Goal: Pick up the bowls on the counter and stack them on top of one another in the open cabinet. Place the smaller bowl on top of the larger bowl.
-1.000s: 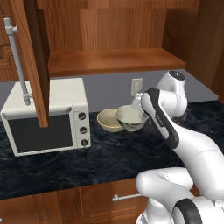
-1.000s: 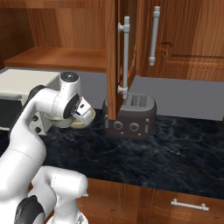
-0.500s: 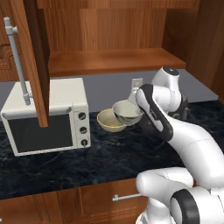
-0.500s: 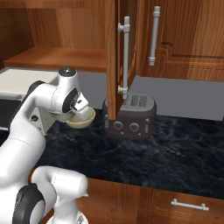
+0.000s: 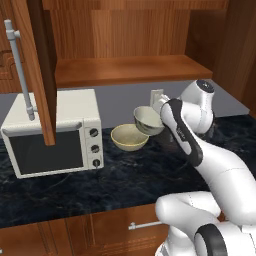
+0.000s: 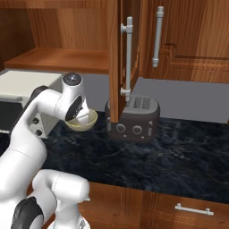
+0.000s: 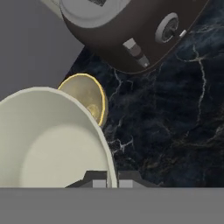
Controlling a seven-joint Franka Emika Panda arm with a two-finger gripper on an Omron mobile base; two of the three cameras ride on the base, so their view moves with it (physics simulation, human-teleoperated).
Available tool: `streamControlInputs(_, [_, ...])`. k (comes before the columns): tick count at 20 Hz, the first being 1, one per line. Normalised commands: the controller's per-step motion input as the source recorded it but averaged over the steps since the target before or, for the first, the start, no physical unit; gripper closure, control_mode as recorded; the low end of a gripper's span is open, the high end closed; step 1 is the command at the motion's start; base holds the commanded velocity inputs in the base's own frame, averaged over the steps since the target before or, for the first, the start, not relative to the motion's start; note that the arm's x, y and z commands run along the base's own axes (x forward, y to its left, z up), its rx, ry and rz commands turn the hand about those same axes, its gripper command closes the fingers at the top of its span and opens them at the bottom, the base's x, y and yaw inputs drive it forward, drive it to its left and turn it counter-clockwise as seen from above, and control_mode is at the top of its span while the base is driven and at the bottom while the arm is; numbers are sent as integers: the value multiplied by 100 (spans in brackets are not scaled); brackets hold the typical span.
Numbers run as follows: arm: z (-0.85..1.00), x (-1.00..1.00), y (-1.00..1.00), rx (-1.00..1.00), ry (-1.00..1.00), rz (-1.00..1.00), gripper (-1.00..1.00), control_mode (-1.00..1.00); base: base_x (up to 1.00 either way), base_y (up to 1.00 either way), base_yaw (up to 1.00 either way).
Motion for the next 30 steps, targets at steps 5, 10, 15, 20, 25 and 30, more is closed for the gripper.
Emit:
streamControlInputs(5, [0, 0, 0, 4, -2, -6, 100, -100, 0, 0, 0])
streamControlInputs(10, [0, 14, 9, 0, 2, -1, 100, -100, 0, 0, 0])
streamControlInputs(15, [0, 31, 19, 0, 5, -3, 100, -100, 0, 0, 0])
streamControlInputs(20, [-5, 34, 17, 0, 7, -6, 100, -100, 0, 0, 0])
streamControlInputs(25, [-9, 32, 5, -1, 6, -9, 100, -100, 0, 0, 0])
streamControlInputs(30, [-15, 29, 1, -1, 4, -10, 100, -100, 0, 0, 0])
